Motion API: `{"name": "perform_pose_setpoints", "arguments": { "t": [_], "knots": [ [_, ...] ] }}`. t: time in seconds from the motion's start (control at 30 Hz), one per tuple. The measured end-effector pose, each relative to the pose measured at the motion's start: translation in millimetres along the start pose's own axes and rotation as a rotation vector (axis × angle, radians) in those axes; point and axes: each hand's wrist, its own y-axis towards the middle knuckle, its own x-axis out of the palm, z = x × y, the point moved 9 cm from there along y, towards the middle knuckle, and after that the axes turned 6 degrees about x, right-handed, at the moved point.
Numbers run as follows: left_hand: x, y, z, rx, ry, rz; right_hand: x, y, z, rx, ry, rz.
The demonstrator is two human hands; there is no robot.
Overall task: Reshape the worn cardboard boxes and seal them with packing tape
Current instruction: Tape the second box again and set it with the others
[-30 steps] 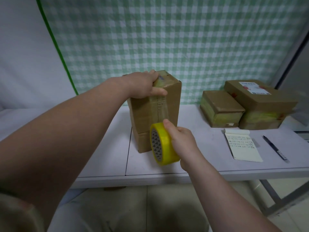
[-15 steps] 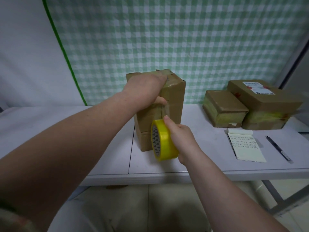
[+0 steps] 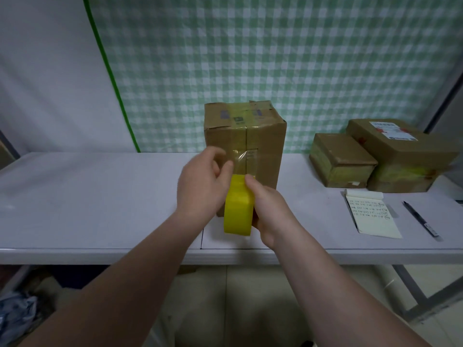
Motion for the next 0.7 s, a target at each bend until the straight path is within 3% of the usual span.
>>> {"name": "perform_pose_setpoints", "arguments": {
  "t": [0.1, 0.17, 0.33, 0.57, 0.7],
  "knots": [
    [41, -26, -27, -0.517, -0.543, -0.345, 3, -6, -1, -0.015, -0.06, 0.017],
    [55, -36, -25, -0.64, -0.774, -0.449, 2, -11, -5, -0.052, -0.137, 0.014],
    [65, -38, -23, -0.691, -0.986, -0.495, -7, -17, -16, -0.077, -0.273, -0.009],
    [69, -30, -24, -0.675, -0.973, -0.441, -53, -29, -54, -0.22, -0.392, 0.158],
    [73, -31, -22, -0.701, -1.009, -0.417, -58, -31, -81, -0.367, -0.368, 0.127]
  ]
}}
